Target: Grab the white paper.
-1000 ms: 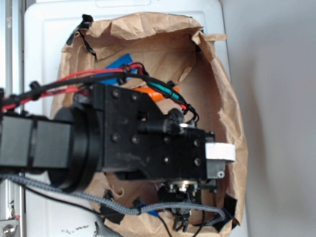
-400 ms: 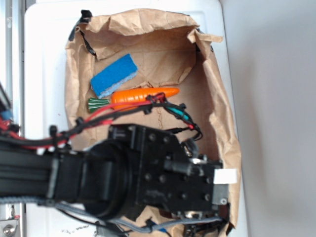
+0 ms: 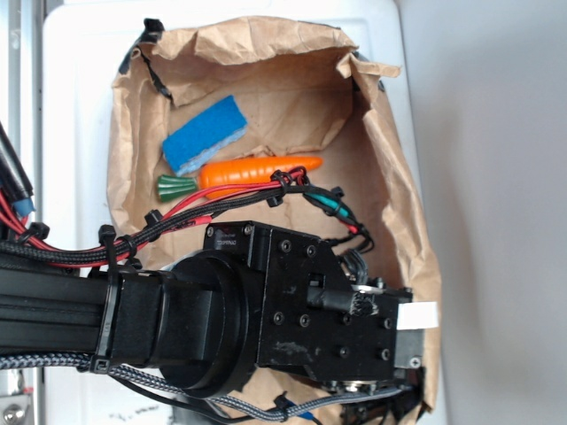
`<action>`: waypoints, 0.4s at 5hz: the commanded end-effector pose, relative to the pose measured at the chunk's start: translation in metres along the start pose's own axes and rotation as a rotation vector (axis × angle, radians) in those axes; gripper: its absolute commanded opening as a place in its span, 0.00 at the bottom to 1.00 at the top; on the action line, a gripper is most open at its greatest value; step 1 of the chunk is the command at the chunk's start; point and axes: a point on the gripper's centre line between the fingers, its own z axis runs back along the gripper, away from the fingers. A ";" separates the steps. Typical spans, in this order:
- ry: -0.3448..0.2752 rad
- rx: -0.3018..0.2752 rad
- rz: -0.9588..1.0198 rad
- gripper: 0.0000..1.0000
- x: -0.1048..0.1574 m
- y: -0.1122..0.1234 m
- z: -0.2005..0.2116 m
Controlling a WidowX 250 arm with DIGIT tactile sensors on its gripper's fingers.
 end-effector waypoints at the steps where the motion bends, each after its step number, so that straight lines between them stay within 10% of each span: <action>1: -0.084 -0.186 -0.019 0.00 0.013 0.026 0.090; 2: -0.218 -0.144 -0.040 0.00 -0.018 0.032 0.144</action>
